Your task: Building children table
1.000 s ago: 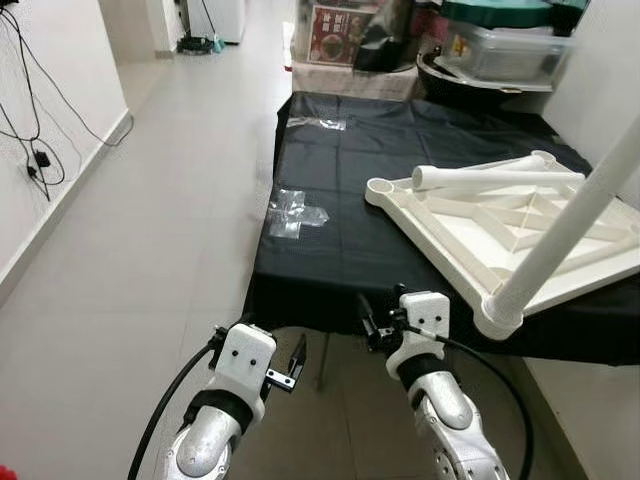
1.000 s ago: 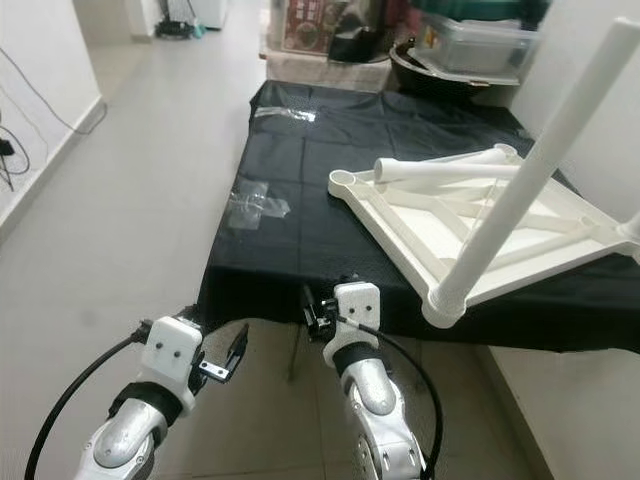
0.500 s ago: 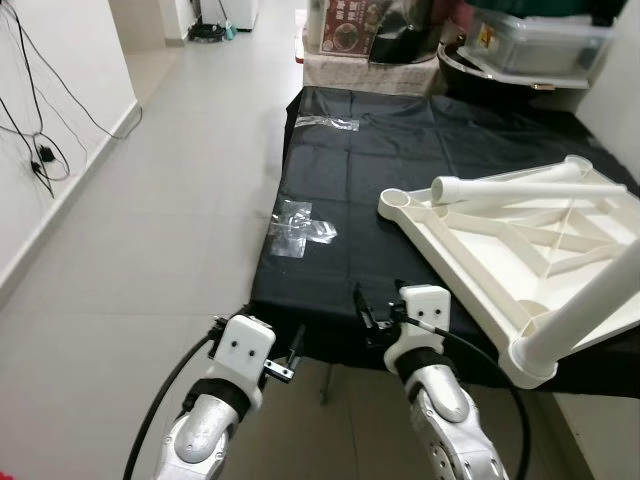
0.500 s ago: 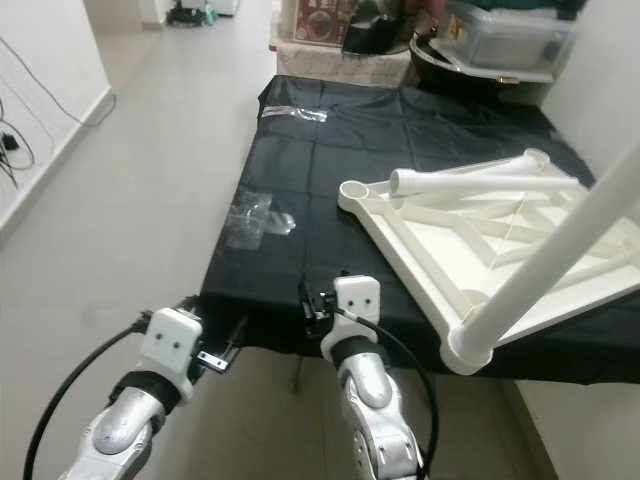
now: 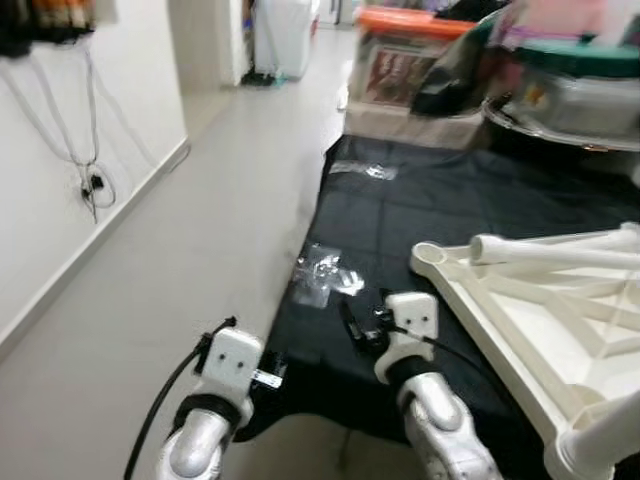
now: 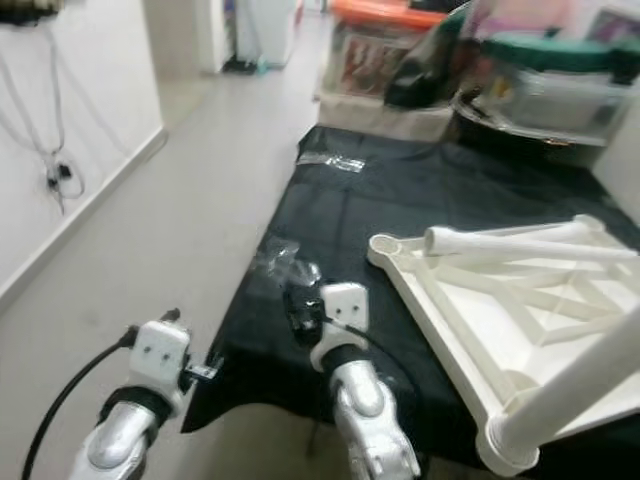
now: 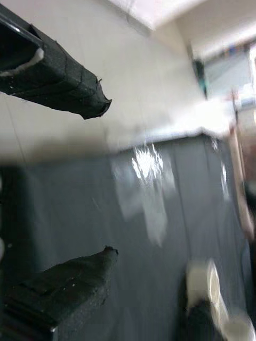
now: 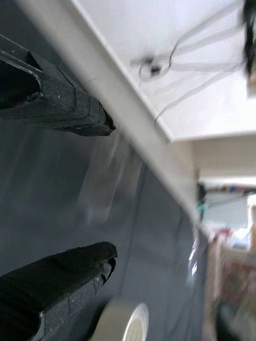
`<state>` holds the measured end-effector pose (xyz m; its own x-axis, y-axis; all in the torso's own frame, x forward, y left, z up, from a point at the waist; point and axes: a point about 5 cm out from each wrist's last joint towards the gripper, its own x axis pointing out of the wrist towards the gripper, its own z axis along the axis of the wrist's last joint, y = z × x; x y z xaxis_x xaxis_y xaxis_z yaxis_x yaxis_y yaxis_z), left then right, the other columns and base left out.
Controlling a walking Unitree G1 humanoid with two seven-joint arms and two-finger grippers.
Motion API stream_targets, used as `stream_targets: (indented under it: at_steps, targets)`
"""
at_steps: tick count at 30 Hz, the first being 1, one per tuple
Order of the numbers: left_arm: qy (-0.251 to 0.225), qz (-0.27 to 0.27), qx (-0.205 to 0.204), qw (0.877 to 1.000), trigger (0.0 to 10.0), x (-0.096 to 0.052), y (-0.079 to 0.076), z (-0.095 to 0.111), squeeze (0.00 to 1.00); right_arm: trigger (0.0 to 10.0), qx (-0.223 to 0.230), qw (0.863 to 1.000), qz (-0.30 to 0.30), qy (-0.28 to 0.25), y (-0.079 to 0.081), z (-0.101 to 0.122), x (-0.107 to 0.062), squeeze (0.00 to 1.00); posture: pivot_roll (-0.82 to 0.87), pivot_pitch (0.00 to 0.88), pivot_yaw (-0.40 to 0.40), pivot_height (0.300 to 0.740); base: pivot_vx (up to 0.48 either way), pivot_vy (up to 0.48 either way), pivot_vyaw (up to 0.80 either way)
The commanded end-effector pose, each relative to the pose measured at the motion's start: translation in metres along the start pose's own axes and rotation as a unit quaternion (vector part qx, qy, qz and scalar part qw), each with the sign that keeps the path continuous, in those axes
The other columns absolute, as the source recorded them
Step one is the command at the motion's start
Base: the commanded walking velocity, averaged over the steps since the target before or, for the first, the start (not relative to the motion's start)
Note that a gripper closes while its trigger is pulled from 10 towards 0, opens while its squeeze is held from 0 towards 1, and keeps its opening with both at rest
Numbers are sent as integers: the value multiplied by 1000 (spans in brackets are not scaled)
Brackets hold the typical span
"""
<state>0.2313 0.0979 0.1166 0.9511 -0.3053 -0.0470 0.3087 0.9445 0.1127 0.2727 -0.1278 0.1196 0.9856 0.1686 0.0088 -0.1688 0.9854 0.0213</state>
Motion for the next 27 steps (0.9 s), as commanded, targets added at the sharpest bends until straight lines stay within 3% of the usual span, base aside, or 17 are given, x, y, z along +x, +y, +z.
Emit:
stream_targets:
  at_steps: [1,7,11,16,20,27]
  targets:
    - [7,4,1,1000,10000,-2,3,-3,0,10000,3,1000,9,-1,7,2,2,0,79,69,-80,740,311,0,0]
    - [10,6,1,1000,10000,-2,3,-4,0,10000,0,1000,5,-6,5,6,4,0,78,71,-80,740,186,0,0]
    - [15,5,-2,1000,10000,-2,3,-4,0,10000,-8,999,-19,-25,-10,18,11,0,75,75,-80,740,0,0,0]
    - [18,3,-4,1000,10000,-1,2,-5,0,10000,-20,999,-18,-27,-19,22,13,0,68,81,-80,740,0,0,-788]
    - [18,1,-7,1000,10000,0,1,-5,0,10000,-19,999,13,-29,-17,25,14,0,67,83,-81,740,0,0,-788]
    - [20,1,-11,1000,10000,0,2,-5,0,10000,-23,992,119,-31,0,35,15,0,61,84,-82,740,0,0,-788]
